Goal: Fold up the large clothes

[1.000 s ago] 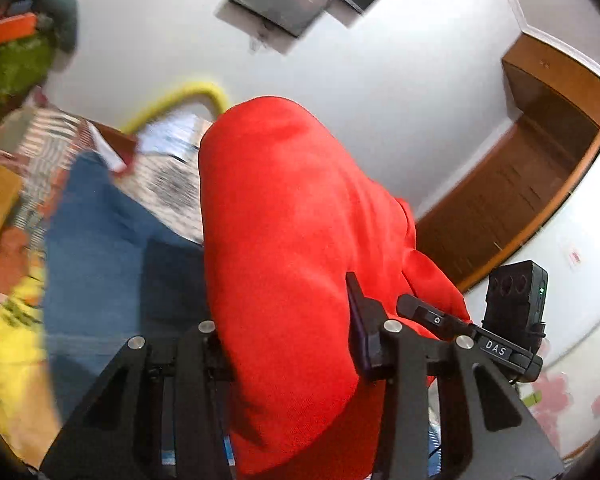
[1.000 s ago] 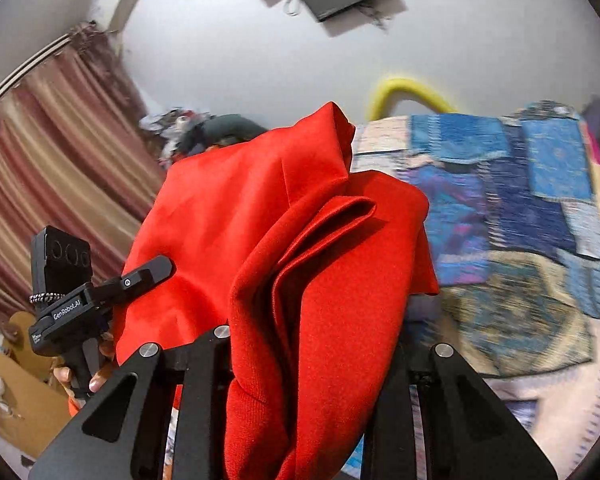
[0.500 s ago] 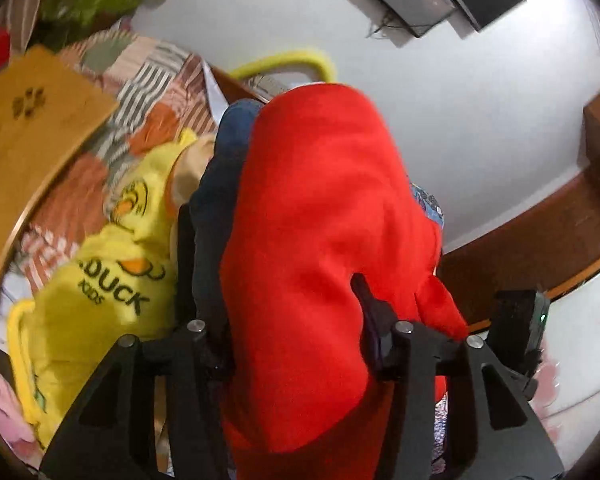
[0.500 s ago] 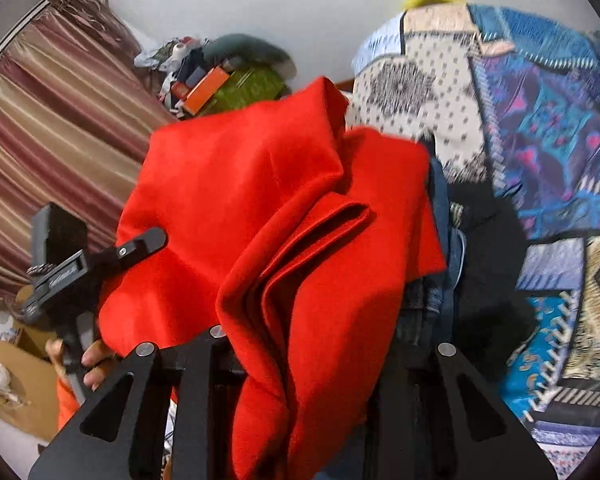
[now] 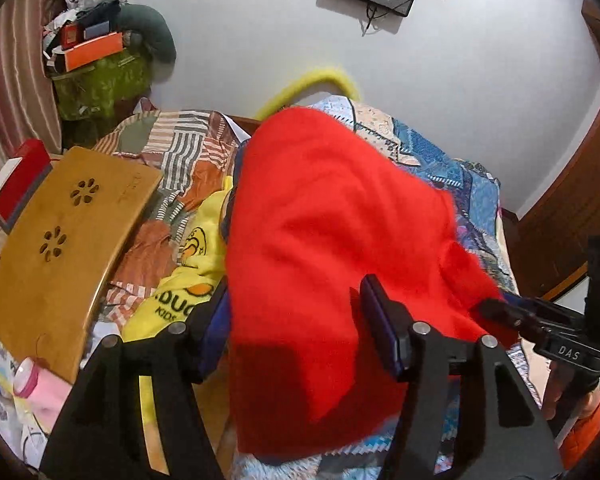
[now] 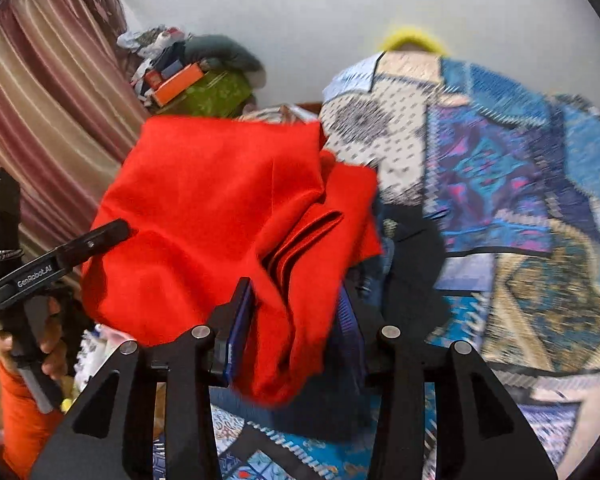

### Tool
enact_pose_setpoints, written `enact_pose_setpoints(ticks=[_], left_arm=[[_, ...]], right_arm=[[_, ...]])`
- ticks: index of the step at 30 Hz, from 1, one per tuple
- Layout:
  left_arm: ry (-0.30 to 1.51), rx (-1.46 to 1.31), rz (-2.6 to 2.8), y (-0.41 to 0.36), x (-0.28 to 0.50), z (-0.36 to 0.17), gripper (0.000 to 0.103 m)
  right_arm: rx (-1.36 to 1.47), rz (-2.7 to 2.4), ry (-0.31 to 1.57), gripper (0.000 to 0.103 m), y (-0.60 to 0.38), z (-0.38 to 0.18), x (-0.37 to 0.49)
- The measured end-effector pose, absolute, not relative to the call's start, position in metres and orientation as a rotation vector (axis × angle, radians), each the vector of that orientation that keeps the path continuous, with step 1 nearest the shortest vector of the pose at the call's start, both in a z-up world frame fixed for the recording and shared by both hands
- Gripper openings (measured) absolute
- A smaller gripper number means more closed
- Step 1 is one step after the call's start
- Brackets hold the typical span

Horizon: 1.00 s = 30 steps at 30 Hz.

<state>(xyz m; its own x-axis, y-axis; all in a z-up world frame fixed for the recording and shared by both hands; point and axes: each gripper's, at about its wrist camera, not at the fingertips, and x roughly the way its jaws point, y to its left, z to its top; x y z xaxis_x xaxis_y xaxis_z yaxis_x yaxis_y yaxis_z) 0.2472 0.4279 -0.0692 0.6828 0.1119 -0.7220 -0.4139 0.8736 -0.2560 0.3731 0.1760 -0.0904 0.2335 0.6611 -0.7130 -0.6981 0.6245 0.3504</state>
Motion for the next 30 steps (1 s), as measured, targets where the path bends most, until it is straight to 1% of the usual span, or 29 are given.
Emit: enact_pose_setpoints(ticks=[4,9,13,14,18,23,24,25,27,29,30], left_arm=[[0.706,-0.406,0.293,0.411,0.219,-0.041,0.061],[0.584,-0.305,0.299,0.366,0.177,0.013,0.061],[0.413,-0.181,0.329,0.314,0.129,0.060,0.061],[0.367,-0.159,0.325,0.302,0.116,0.068,0.061],[0.219,-0.101,0.328,0.255,0.069,0.092,0.061],[0.073,-0.020,0.361,0.204,0.021,0.102,0.062],[0.051,-0.005,0.364,0.196,0.015,0.101,0.064],[0.028,0.006,0.366,0.189,0.007,0.101,0.065],[0.005,0.000,0.364,0.181,-0.003,0.099,0.069],[-0.008,-0.007,0.385,0.177,-0.011,0.094,0.072],[-0.014,-0.009,0.402,0.176,-0.014,0.092,0.076]], right_arm=[[-0.006,0.939,0.853,0.038,0.145,-0.055,0.354],[0.060,0.959,0.666,0.038,0.105,0.003,0.318],[0.107,0.983,0.528,0.038,0.077,0.040,0.284],[0.120,0.986,0.470,0.038,0.066,0.051,0.269],[0.139,0.999,0.298,0.038,0.036,0.076,0.222],[0.143,1.012,0.142,0.039,0.012,0.083,0.172],[0.141,1.013,0.122,0.043,0.010,0.081,0.166],[0.140,1.011,0.103,0.049,0.009,0.079,0.160],[0.136,1.010,0.073,0.055,0.008,0.074,0.149],[0.129,0.985,0.058,0.057,0.010,0.069,0.145],[0.123,0.974,0.054,0.063,0.011,0.067,0.145]])
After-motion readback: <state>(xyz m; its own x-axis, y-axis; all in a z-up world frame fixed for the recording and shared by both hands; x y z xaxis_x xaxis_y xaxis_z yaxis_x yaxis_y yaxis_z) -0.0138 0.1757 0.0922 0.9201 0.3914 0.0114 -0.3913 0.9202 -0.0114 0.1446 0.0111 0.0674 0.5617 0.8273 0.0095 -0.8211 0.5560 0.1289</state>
